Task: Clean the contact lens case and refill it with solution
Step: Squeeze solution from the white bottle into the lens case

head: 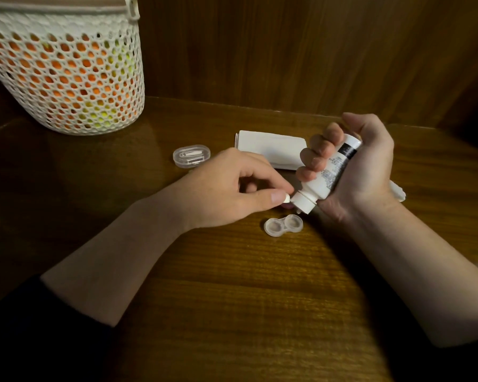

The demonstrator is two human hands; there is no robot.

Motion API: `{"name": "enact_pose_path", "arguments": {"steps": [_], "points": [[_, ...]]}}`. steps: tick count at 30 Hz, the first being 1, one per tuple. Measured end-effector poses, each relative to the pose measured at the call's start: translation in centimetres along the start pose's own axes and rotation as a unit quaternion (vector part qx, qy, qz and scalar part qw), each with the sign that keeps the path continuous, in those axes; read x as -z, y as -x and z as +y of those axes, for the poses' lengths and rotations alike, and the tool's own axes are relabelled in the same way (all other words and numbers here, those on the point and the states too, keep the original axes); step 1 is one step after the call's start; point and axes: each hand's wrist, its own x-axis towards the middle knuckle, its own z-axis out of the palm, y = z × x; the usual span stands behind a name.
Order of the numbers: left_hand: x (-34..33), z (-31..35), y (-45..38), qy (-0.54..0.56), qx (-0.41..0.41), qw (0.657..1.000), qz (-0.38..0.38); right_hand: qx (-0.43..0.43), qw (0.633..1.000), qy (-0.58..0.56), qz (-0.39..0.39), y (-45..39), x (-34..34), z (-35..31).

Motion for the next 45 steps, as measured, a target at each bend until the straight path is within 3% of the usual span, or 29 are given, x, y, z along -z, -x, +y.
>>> {"name": "enact_pose_path", "arguments": {"steps": [45], "points": [[0.0, 0.04, -0.14, -0.012, -0.01, 1.0, -0.007, 0.024, 0.999, 0.025, 0.004, 0.37, -0.44, -0.09]]}}
